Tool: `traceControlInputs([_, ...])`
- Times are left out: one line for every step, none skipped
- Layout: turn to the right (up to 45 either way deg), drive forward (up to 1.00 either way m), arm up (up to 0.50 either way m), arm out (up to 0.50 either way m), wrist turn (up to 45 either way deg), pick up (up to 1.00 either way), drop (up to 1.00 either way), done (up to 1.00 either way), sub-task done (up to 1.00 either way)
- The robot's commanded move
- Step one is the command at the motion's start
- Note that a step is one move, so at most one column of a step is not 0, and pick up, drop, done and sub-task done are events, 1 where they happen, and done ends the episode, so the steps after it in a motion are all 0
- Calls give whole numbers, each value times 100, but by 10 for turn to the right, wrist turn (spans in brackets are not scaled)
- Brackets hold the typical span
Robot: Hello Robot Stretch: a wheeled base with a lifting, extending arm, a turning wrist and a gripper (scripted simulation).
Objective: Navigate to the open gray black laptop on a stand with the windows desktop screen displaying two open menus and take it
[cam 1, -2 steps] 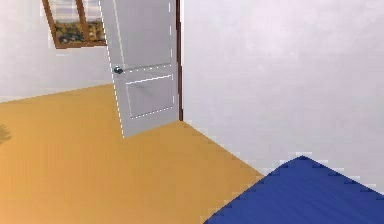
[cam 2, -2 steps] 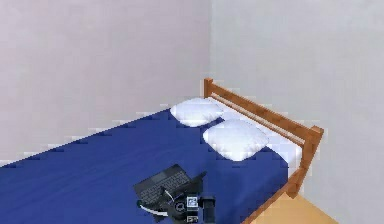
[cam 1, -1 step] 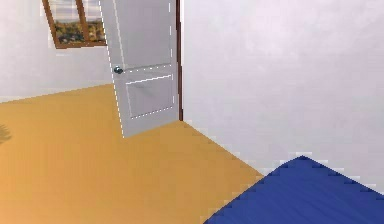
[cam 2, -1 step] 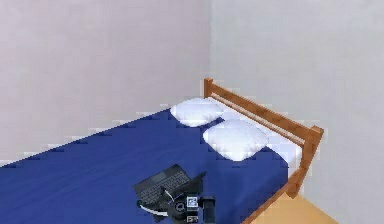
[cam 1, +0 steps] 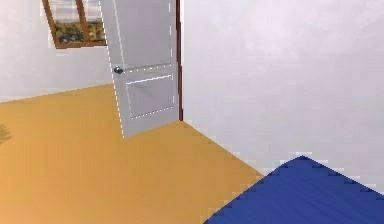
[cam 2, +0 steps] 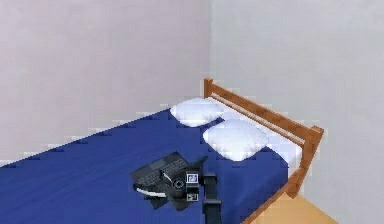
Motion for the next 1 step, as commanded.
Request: traceControlInputs([0,0,0,0,0,0,0,100,0])
